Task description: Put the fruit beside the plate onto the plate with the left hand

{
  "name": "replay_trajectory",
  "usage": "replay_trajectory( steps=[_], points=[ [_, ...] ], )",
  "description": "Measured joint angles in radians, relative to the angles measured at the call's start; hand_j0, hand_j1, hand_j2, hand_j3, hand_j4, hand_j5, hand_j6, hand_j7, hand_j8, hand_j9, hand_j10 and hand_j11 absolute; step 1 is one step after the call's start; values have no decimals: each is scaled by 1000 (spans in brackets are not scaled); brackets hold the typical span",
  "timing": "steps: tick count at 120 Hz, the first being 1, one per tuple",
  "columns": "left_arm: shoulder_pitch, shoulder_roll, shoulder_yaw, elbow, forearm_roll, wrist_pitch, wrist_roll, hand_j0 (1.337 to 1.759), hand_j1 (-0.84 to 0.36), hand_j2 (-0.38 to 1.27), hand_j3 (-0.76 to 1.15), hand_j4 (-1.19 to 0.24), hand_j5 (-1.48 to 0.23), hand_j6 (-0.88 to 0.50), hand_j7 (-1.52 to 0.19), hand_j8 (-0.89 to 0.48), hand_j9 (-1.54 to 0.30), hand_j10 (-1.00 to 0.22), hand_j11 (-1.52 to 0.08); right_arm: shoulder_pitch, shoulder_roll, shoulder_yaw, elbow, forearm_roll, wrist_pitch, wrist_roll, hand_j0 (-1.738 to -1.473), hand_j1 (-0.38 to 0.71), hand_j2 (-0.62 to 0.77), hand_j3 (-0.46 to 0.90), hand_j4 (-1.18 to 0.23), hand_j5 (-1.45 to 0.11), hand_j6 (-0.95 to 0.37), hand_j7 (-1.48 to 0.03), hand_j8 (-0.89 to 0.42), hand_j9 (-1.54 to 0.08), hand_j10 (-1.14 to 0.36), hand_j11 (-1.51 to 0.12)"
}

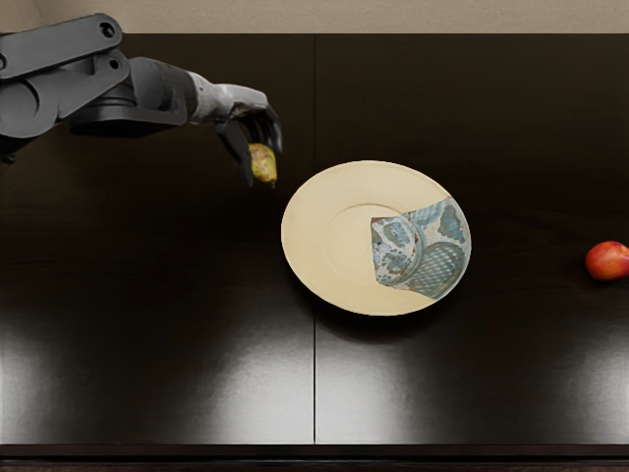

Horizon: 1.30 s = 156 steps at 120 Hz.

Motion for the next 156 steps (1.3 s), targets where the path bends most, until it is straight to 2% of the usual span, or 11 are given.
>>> replay_trajectory(
  steps=[35,55,79,80,98,126,133,156],
  points=[
    [-47,-98,0,15,-48,-1,3,1657,-335,548,0,-656,-912,-465,-887,-454,-886,-674,-887,6,0,0,2,-2,4,0,-1658,-314,-6,0,-29,-38,-29,-38,-29,-38,-29,-38],
    [-49,-137,0,36,-68,-2,3,1657,-356,571,0,-658,-914,-447,-886,-440,-891,-672,-892,5,0,-1,2,-3,5,0,-1658,-314,-6,0,-29,-38,-29,-38,-29,-38,-29,-38],
    [-68,-248,-5,95,-73,-9,3,1657,-359,568,0,-660,-918,-438,-889,-426,-894,-675,-897,6,0,0,3,-5,5,0,-1658,-314,-6,0,-29,-38,-29,-38,-29,-38,-29,-38],
    [-71,-250,-5,98,-73,-9,3,1657,-356,575,0,-665,-910,-472,-893,-422,-895,-675,-896,6,0,0,3,-5,5,0,-1658,-314,-6,0,-29,-38,-29,-38,-29,-38,-29,-38],
    [-93,-307,-13,136,-73,-12,3,1657,-361,564,0,-665,-915,-436,-895,-429,-896,-679,-898,6,0,-1,2,-5,5,0,-1658,-314,-6,0,-29,-38,-29,-38,-29,-38,-29,-38],
    [-91,-315,-16,155,-72,-11,3,1656,-332,502,0,-660,-897,-454,-889,-442,-886,-667,-887,6,0,-1,1,-6,5,0,-1658,-314,-6,0,-29,-38,-29,-38,-29,-38,-29,-38],
    [-87,-316,-16,156,-73,0,3,1657,-310,465,0,-622,-840,-456,-834,-443,-830,-628,-831,6,0,0,1,-6,5,0,-1658,-314,-6,0,-29,-38,-29,-38,-29,-38,-29,-38],
    [-83,-316,-13,156,-157,90,3,1658,3,198,0,-318,-425,-253,-423,-248,-421,-320,-421,6,0,0,2,-6,5,0,-1658,-314,-6,0,-29,-38,-29,-38,-29,-38,-29,-38]
  ],
)
